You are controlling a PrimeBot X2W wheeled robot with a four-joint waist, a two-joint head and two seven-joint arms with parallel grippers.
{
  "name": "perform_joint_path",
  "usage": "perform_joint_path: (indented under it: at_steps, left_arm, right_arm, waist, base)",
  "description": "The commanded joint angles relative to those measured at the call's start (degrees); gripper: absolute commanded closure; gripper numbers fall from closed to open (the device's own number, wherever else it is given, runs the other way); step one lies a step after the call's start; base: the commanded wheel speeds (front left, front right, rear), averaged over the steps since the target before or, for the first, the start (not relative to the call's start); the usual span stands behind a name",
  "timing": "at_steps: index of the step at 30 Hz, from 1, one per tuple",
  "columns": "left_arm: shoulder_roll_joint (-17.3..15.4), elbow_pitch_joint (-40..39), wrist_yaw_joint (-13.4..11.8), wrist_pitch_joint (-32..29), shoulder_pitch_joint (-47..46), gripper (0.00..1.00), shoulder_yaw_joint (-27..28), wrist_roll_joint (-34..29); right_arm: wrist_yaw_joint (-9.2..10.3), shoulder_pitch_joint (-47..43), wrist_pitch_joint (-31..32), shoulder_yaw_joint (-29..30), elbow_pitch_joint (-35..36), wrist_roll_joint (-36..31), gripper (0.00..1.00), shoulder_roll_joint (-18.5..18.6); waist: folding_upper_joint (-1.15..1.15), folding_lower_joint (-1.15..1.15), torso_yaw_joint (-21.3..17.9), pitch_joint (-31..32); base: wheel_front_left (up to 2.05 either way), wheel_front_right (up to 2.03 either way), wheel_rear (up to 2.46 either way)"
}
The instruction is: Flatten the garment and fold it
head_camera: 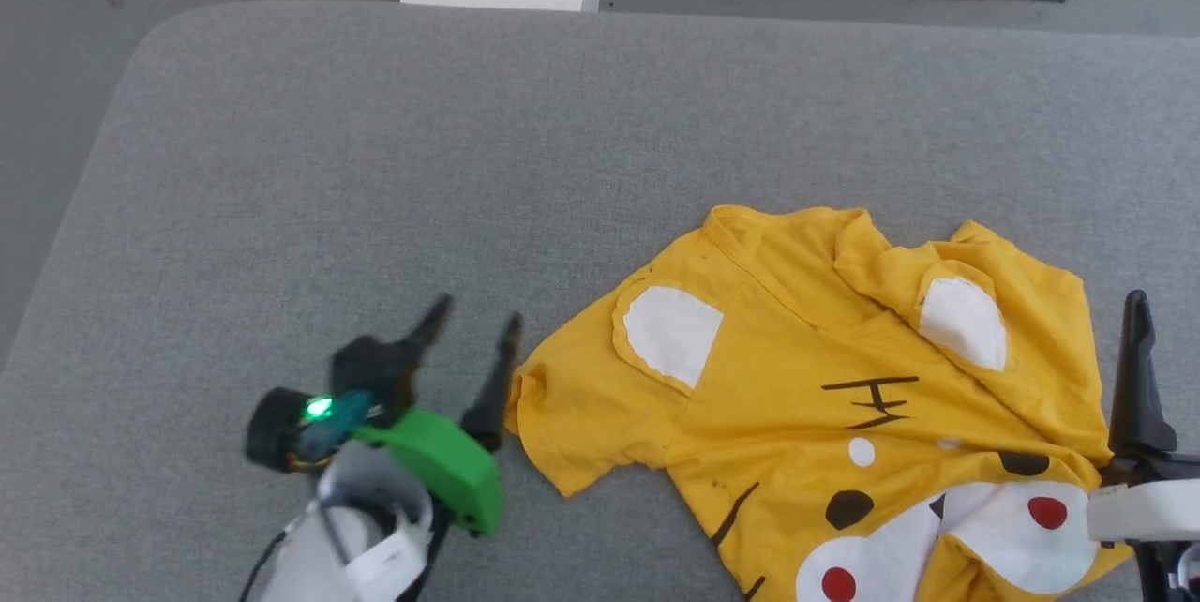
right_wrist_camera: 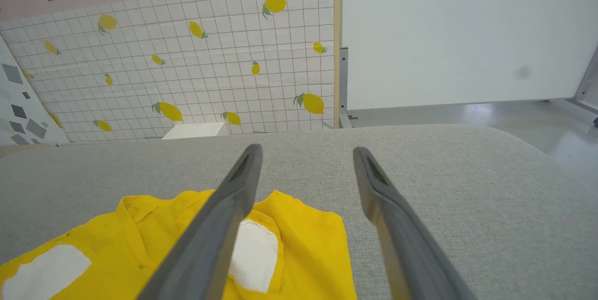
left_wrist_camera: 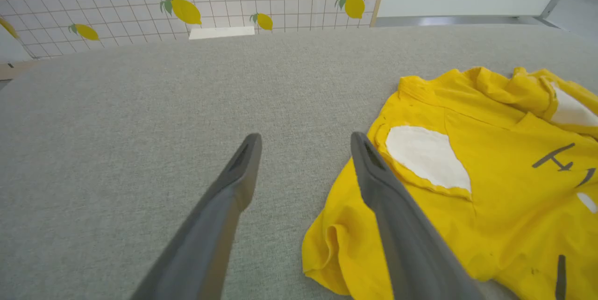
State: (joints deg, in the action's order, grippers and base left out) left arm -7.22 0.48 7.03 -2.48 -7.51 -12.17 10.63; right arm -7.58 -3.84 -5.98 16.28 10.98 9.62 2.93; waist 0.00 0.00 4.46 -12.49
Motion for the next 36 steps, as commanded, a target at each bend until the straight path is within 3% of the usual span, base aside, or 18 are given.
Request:
perform_joint_path:
  at_steps: [1, 19, 20, 21, 28, 36]
  left_arm:
    - [-0.67, 1.53, 0.23, -2.27, -1.66, 0.00, -0.97, 0.54]
    - [-2.32, 13.48, 0.38, -20.38, -4.34, 0.00, -6.05, 6.37]
    - [-2.39, 13.49, 0.33, -21.00, -4.30, 0.56, -6.03, 6.61]
    - [-2.48, 13.54, 0.12, -21.43, -4.28, 1.00, -5.95, 6.72]
    - [-2.01, 12.45, -1.85, -18.70, -4.00, 1.00, -4.31, 7.53]
    - [-2.24, 4.45, -5.09, -7.77, -1.92, 1.00, 2.39, 9.75]
  right_arm:
    - [0.09, 1.04, 0.19, -0.37, -0.17, -0.26, 0.00, -0.04]
    - [0.09, 2.19, 1.65, -0.77, -0.67, -0.70, 0.00, -0.05]
    - [0.09, 2.19, 1.68, -0.83, -0.70, -0.66, 0.00, -0.05]
    - [0.09, 2.18, 1.68, -0.87, -0.77, -0.59, 0.00, -0.05]
    - [0.09, 2.11, 1.60, -1.03, -1.40, -0.16, 0.00, -0.05]
    - [0.09, 2.00, 1.43, -1.22, -1.58, -0.04, 0.00, -0.05]
  waist:
    - [0.00, 0.00, -0.05, -0.95]
    - [0.00, 0.00, -0.90, -3.40]
    - [0.00, 0.00, -0.97, -3.45]
    - [0.00, 0.00, -1.01, -3.48]
    - [0.00, 0.00, -1.17, -3.27]
    - [0.00, 0.00, -1.48, -2.59]
  base:
    - [0.00, 0.00, 0.00]
    - [0.00, 0.00, 0.00]
    - [0.00, 0.00, 0.00]
    - [0.00, 0.00, 0.00]
    - [0.00, 0.00, 0.00]
    - [0.00, 0.00, 0.00]
